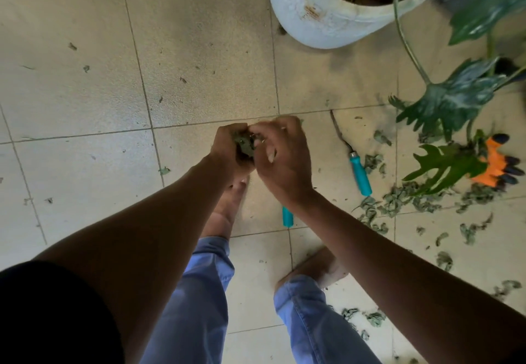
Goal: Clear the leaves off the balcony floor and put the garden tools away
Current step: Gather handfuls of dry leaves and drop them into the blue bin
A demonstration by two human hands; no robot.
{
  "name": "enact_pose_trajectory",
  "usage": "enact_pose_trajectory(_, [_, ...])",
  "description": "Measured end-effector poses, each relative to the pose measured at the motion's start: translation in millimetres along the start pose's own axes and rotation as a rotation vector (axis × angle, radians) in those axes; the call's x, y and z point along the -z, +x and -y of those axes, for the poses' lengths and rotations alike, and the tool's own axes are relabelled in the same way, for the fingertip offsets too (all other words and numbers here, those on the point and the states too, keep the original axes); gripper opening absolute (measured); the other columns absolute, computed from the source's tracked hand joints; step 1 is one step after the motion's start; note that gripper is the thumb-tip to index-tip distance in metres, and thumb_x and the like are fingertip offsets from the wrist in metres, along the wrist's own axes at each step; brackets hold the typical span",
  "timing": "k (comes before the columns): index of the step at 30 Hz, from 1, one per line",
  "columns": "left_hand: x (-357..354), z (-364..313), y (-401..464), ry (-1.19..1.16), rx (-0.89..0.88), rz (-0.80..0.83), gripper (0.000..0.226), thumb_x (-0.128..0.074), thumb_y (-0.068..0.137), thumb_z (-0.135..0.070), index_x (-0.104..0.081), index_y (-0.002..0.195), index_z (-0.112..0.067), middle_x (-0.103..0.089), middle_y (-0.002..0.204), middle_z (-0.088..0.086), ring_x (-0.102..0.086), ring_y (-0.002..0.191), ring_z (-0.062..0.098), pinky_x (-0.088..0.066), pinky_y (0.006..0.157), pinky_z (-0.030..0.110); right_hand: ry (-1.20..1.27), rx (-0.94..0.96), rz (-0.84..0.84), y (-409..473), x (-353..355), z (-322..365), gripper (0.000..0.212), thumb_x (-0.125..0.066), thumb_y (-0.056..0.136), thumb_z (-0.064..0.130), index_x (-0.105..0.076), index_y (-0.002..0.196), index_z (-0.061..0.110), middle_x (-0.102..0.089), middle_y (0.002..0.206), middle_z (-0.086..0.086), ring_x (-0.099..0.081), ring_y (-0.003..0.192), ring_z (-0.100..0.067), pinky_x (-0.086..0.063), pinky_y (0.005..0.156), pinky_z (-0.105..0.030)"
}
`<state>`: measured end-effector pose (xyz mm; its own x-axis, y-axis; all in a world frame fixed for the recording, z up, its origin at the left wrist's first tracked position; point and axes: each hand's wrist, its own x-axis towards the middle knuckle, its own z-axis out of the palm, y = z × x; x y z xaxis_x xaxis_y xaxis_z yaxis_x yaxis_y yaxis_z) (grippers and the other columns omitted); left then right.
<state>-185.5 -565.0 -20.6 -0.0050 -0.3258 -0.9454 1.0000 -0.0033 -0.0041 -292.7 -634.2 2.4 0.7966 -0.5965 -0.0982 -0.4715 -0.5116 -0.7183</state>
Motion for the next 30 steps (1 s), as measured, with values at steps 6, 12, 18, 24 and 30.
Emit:
enact_pose_trajectory(6, [11.9, -34.7, -4.4, -0.116, -0.061, 0.005, 0.038, -0.042, 0.101, -0.023, -0.069, 0.083, -0.004, -0.069, 0.081, 0.010, -0.068, 0.069, 0.023, -0.058, 0.076, 0.032, -0.323, -0.178, 0.132, 90.6, -22.1, -15.6, 0.054, -0.052, 0.101, 0.034, -0.043, 0.152, 0.021, -0.064, 0.116, -0.013, -0.061, 0.105, -0.030, -0.040, 0.072, -0.031])
enact_pose_trajectory(12, [28.3, -63.5, -6.1, -0.040, -0.061, 0.014, 0.036, -0.042, 0.101, -0.022, -0.068, 0.084, -0.004, -0.065, 0.078, 0.010, -0.063, 0.073, 0.023, -0.060, 0.069, 0.031, -0.569, -0.314, 0.287, 167.8, -32.1, -41.8, 0.070, -0.042, 0.104, 0.036, -0.008, 0.164, 0.024, -0.066, 0.117, -0.019, -0.064, 0.107, -0.039, -0.042, 0.079, -0.039])
enact_pose_trajectory(18, [44.0, -72.2, -4.9, -0.023, -0.048, 0.021, 0.036, -0.044, 0.099, -0.022, -0.070, 0.085, -0.003, -0.066, 0.082, 0.011, -0.063, 0.079, 0.024, -0.059, 0.070, 0.032, -0.645, -0.272, 0.284, 190.5, -27.3, -45.6, 0.070, -0.041, 0.105, 0.041, -0.008, 0.164, 0.024, -0.064, 0.123, -0.019, -0.062, 0.113, -0.040, -0.045, 0.081, -0.042])
enact_pose_trajectory(24, [44.0, -65.9, -2.5, 0.000, -0.038, 0.025, 0.036, -0.044, 0.099, -0.023, -0.071, 0.086, -0.004, -0.067, 0.083, 0.011, -0.065, 0.075, 0.023, -0.059, 0.070, 0.033, -0.587, -0.413, 0.271, 167.4, -31.0, -47.4, 0.071, -0.039, 0.105, 0.043, -0.005, 0.164, 0.024, -0.067, 0.112, -0.019, -0.065, 0.101, -0.040, -0.041, 0.075, -0.039])
enact_pose_trajectory(30, [33.4, -58.5, -3.6, 0.007, -0.036, 0.035, 0.036, -0.044, 0.100, -0.023, -0.071, 0.087, -0.002, -0.067, 0.081, 0.011, -0.065, 0.074, 0.023, -0.059, 0.069, 0.033, -0.647, -0.215, 0.216, 135.5, -32.0, -34.1, 0.064, -0.043, 0.104, 0.038, -0.021, 0.161, 0.021, -0.071, 0.094, -0.014, -0.063, 0.077, -0.033, -0.036, 0.065, -0.035])
